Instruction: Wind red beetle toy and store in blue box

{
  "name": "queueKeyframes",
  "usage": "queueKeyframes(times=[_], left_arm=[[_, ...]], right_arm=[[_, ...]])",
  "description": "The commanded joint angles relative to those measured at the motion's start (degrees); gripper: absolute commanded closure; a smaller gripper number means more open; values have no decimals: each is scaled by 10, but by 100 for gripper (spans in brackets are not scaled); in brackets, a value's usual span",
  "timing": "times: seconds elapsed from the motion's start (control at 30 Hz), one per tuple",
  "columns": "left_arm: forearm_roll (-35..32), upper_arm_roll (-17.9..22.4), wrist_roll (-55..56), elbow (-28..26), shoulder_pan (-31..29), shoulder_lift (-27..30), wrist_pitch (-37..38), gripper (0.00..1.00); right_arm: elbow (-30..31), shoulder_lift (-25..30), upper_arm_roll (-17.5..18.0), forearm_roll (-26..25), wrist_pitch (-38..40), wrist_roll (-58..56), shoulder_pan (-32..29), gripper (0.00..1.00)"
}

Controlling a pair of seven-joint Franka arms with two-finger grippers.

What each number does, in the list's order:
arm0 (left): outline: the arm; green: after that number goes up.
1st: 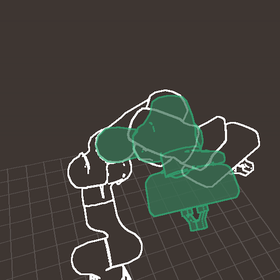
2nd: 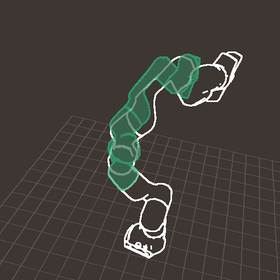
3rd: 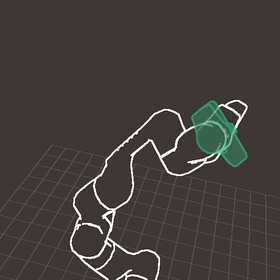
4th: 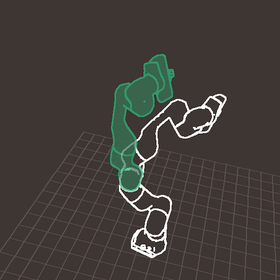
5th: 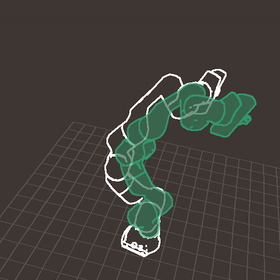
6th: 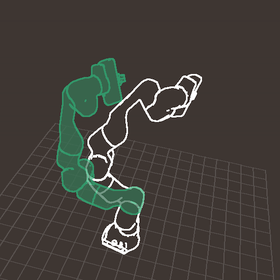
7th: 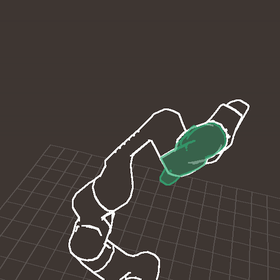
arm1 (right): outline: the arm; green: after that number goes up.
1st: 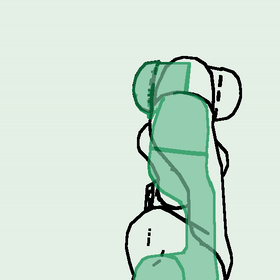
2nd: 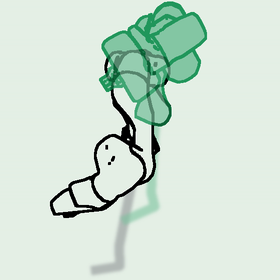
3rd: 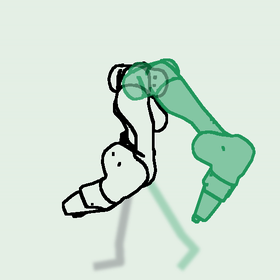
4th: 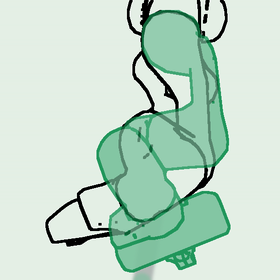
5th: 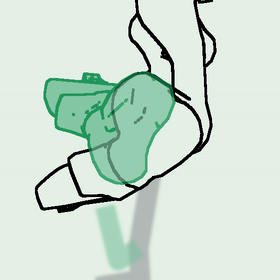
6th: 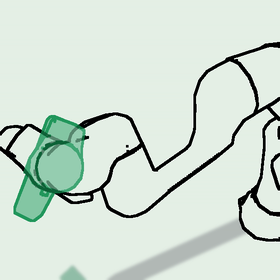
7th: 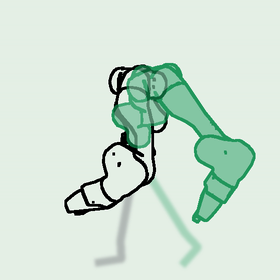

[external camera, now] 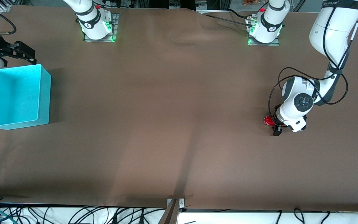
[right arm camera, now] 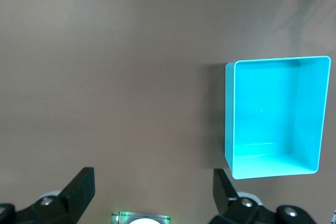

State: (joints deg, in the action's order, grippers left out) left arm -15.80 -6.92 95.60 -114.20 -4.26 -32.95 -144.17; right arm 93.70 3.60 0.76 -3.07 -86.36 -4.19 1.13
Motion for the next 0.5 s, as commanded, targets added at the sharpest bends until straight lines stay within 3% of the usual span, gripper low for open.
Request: queueKeyframes(times=[0.0,0.47], left_arm=[[2,-11,4,35,1,-6,40,8],[2,-49,-40,162,0,-6,167,8]], right_arm=[[-14,-4,2,-7,10,8,1,0],[-14,-4,1,-7,10,8,2,0]])
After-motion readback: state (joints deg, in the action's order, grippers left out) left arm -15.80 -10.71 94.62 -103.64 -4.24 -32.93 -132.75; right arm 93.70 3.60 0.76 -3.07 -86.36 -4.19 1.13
